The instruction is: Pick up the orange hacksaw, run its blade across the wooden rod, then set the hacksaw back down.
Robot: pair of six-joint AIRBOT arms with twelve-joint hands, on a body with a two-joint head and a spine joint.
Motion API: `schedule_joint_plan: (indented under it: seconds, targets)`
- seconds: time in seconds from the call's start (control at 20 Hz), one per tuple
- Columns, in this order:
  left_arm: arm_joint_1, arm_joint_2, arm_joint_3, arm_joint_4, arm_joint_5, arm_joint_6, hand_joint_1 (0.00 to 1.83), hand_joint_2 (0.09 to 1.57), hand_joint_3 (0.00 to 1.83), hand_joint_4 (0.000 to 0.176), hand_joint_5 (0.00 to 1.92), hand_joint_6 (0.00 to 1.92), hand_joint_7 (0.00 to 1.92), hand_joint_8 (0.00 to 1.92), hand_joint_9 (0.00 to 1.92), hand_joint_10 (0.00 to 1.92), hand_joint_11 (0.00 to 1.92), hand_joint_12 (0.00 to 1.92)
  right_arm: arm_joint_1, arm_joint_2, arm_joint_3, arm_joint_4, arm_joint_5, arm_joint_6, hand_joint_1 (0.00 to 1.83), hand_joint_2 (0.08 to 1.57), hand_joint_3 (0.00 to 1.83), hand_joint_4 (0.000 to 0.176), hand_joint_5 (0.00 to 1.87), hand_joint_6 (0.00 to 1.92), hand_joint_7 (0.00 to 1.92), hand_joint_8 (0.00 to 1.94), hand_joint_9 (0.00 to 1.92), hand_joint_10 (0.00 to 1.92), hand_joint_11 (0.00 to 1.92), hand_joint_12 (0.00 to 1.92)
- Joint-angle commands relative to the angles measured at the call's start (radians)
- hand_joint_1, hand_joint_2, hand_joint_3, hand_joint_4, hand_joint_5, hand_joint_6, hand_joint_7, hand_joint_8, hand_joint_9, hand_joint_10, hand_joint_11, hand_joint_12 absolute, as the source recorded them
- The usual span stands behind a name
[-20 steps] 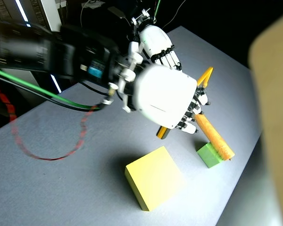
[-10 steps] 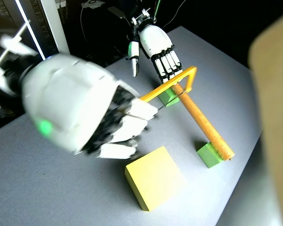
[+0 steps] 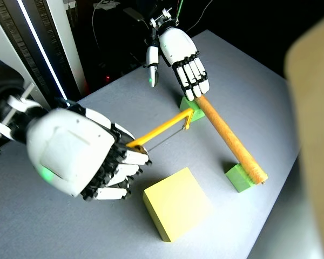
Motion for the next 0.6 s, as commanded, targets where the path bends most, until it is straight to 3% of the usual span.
schedule_joint_plan:
  seconds: [0.0,0.05,0.35,0.45,0.5,0.55]
  targets:
    - [-0.009,0.004,-0.005,0.041,-0.039,-0.005,0.0,1.21,0.0,0.0,0.13,0.01,0.16,0.01,0.16,0.01,0.0,0.37,-0.004,-0.001,0.01,-0.052,0.088,0.021,1.24,1.07,0.0,0.0,1.01,0.9,1.16,0.73,1.28,0.01,0.84,1.0]
    - [-0.029,0.024,-0.008,0.041,-0.027,-0.004,0.0,1.2,0.0,0.0,0.13,0.0,0.18,0.01,0.19,0.01,0.0,0.5,-0.048,-0.026,0.039,-0.052,0.122,0.025,1.24,1.08,0.0,0.0,0.98,0.95,1.15,0.75,1.28,0.01,0.85,0.98]
    - [-0.123,0.097,-0.011,0.041,0.057,0.005,0.0,1.21,0.0,0.0,0.1,0.0,0.15,0.0,0.16,0.0,0.0,0.4,-0.11,-0.04,0.081,-0.052,0.147,0.054,1.23,1.08,0.0,0.0,0.98,0.95,1.14,0.75,1.28,0.0,0.85,1.0]
    - [-0.161,0.119,-0.013,0.041,0.089,0.007,0.0,1.22,0.0,0.0,0.14,0.01,0.17,0.01,0.18,0.01,0.0,0.4,-0.133,-0.043,0.099,-0.052,0.151,0.058,1.21,1.12,0.0,0.008,0.91,1.06,1.04,0.92,1.22,0.01,0.78,1.02]
    - [-0.18,0.132,-0.017,0.041,0.111,0.01,0.0,1.22,0.0,0.0,0.13,0.0,0.15,0.01,0.16,0.0,0.0,0.37,-0.144,-0.044,0.105,-0.052,0.153,0.058,1.19,1.17,0.01,0.0,0.8,1.21,0.94,1.11,1.11,0.01,0.64,1.05]
    - [-0.2,0.148,-0.022,0.041,0.134,0.017,0.0,1.22,0.0,0.0,0.13,0.0,0.15,0.01,0.16,0.0,0.0,0.34,-0.154,-0.044,0.108,-0.052,0.153,0.058,1.14,1.13,0.0,0.0,0.6,0.61,0.67,0.63,0.86,0.0,0.39,1.04]
